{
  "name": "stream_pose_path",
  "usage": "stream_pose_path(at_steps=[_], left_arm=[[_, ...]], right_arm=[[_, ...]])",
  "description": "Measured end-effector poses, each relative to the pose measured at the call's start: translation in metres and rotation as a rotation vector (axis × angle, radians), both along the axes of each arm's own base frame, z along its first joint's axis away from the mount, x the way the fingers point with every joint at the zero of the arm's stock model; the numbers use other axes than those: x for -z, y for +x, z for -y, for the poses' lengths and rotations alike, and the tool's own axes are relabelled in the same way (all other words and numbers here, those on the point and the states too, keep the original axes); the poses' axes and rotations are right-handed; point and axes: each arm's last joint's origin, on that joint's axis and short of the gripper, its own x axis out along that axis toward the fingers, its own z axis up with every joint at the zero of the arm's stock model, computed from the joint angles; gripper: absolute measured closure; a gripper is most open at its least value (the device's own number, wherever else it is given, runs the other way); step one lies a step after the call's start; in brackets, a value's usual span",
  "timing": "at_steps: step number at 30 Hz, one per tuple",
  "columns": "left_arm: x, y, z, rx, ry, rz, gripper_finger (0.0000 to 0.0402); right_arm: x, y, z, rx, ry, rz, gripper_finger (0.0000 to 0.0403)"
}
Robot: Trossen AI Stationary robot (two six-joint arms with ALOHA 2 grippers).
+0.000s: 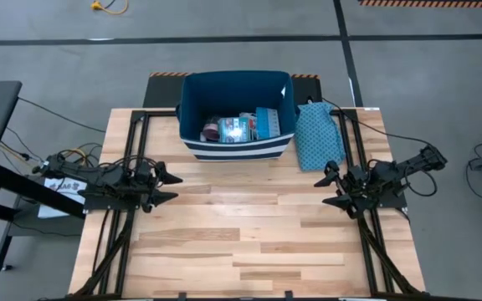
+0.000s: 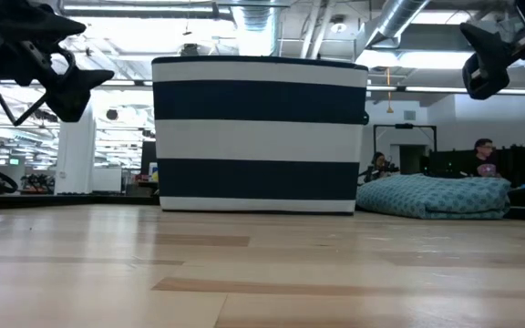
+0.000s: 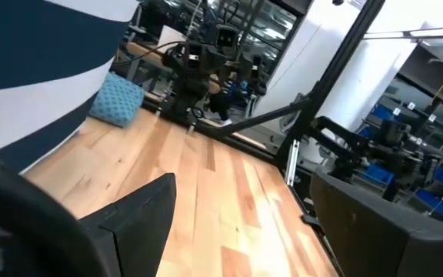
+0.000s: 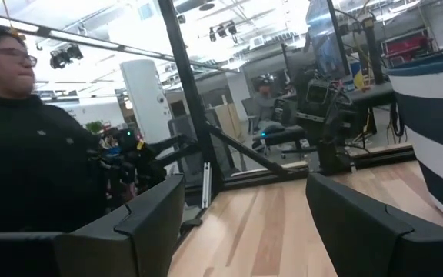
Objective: Pick & place medical supplies in basket/bin
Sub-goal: Return to Home Position
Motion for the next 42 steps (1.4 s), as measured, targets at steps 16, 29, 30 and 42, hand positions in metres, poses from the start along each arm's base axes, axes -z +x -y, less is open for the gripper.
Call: stream_pose_path(at_steps=[16,29,30,42], left_arm=[[0.0007,0.0001,0.0001,0.002,0.022,-0.001,0.011],[0.0009,0.0001,0.0002,0.003,0.023,-0.002,0.011],[0.0009,0.0001,0.0002,0.003,0.023,-0.002,0.011],[0.0011,0.0002,0.0002,0.003,0.023,-0.003,0.011]], right_arm=[[0.0001,0.0,0.0,0.0,0.0,0.0,0.0137],[0.0003,0.0001,0.0,0.0,0.0,-0.001,0.0137],[0.0003,0.0001,0.0,0.0,0.0,-0.001,0.0137],[0.0003,0.0001,0.0,0.0,0.0,-0.001,0.0137]])
